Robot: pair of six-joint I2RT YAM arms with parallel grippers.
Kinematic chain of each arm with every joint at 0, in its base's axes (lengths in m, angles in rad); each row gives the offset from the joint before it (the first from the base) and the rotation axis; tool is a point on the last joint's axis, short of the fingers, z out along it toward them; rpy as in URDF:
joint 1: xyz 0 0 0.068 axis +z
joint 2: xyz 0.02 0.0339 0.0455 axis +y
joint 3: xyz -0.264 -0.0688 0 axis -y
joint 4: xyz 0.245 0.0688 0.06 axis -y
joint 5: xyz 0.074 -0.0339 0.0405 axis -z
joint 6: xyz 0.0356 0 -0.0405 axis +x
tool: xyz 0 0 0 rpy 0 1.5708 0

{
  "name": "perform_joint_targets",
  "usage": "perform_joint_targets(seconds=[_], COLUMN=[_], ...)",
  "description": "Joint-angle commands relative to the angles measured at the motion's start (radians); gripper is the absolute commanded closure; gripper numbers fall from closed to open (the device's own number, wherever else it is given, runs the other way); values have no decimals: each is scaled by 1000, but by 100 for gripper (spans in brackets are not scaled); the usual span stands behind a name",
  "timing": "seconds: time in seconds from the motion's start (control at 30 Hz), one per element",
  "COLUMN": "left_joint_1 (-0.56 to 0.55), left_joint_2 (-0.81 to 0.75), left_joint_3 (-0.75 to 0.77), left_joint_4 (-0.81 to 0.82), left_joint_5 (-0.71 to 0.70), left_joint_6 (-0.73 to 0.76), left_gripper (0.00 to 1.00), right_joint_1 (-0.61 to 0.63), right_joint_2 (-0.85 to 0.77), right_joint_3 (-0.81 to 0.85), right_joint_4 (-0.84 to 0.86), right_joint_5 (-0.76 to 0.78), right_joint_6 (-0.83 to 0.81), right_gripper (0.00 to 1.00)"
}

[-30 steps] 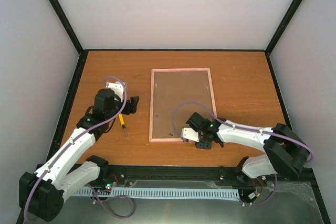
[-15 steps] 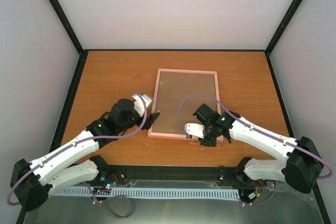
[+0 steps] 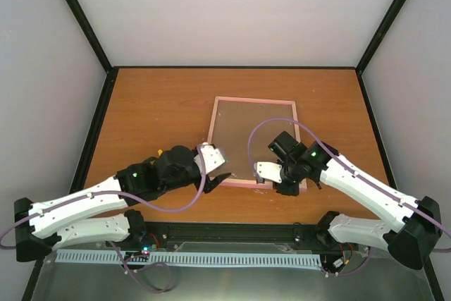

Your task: Take the photo out of the frame

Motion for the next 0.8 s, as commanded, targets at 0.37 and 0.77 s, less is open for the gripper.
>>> perform_joint_targets(seconds=[0.37, 0.77], left_joint_1=[-234, -265], left_joint_2=[244, 330], left_joint_3=[88, 60], left_joint_4=[-108, -32], left_joint_5=[-271, -526], left_joint_6=[150, 256], left_gripper=[28, 36], right_joint_1=[-73, -76], right_joint_2=[-56, -72], right_joint_3=[219, 222], right_joint_4=[-97, -122], right_joint_5=[-69, -114], right_joint_6=[-39, -46], right_gripper=[97, 97])
